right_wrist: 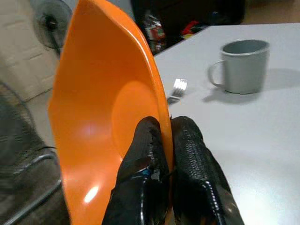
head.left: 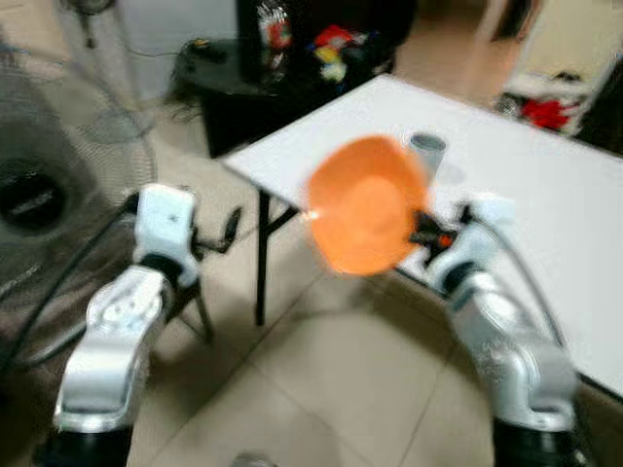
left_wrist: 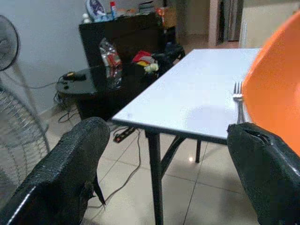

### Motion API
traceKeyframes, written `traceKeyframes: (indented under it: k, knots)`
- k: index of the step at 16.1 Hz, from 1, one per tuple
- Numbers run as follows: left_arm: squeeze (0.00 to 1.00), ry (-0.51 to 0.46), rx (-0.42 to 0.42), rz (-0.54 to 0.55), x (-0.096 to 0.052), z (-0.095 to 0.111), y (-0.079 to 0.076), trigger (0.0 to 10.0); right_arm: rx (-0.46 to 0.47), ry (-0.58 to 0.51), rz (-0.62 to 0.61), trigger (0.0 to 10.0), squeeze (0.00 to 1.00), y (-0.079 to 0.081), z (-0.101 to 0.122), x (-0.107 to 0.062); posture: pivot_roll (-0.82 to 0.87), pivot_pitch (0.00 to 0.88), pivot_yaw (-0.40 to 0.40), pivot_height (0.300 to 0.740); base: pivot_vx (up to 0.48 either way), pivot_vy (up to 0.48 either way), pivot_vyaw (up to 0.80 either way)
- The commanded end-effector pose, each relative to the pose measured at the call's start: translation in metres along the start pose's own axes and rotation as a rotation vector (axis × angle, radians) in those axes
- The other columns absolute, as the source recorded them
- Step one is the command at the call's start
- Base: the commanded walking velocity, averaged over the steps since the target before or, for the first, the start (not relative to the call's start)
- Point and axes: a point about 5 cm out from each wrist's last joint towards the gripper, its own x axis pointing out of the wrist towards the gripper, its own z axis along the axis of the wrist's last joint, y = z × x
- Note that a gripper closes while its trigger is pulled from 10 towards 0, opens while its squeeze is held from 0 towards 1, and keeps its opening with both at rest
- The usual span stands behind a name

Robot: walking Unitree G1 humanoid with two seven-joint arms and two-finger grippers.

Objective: Setting the table

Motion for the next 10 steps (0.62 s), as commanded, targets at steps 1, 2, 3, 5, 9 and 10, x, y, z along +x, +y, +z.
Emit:
traceKeyframes:
  k: [1, 2, 3, 5, 9, 10]
  knots:
    - [0.00, -0.023, 0.000, -0.037, 0.0005, 0.0047, -0.0072, 10.0, -0.015, -0.058, -0.032, 10.0, 0.00, -0.0070, 0.0125, -0.0004, 0.16, 0.000, -0.033, 0.740, 0.315, 0.000, 0.00]
    - [0.00, -0.006, 0.004, -0.023, -0.0012, -0.0002, -0.0044, 10.0, -0.023, -0.052, -0.044, 10.0, 0.00, -0.0079, 0.0118, 0.0012, 0.15, 0.000, -0.029, 0.740, 0.311, 0.000, 0.00]
    - [0.00, 0.000, 0.006, -0.017, -0.0011, -0.0012, -0.0041, 10.0, -0.019, -0.051, -0.044, 10.0, 0.00, -0.0084, 0.0125, 0.0014, 0.16, 0.000, -0.028, 0.740, 0.307, 0.000, 0.00]
    - [0.00, -0.017, 0.005, -0.046, -0.0011, 0.0032, -0.0077, 10.0, 0.006, -0.036, -0.029, 10.0, 0.00, -0.0080, 0.0127, 0.0009, 0.16, 0.000, -0.035, 0.740, 0.304, 0.000, 0.00]
    - [0.00, -0.025, 0.002, -0.051, -0.0002, 0.0032, -0.0084, 10.0, -0.010, -0.053, -0.001, 10.0, 0.00, -0.0068, 0.0170, 0.0020, 0.15, 0.000, -0.031, 0.740, 0.306, 0.000, 0.00]
    - [0.00, -0.021, 0.002, -0.045, -0.0003, 0.0019, -0.0076, 10.0, -0.014, -0.053, -0.001, 10.0, 0.00, -0.0068, 0.0165, 0.0023, 0.15, 0.000, -0.031, 0.740, 0.304, 0.000, 0.00]
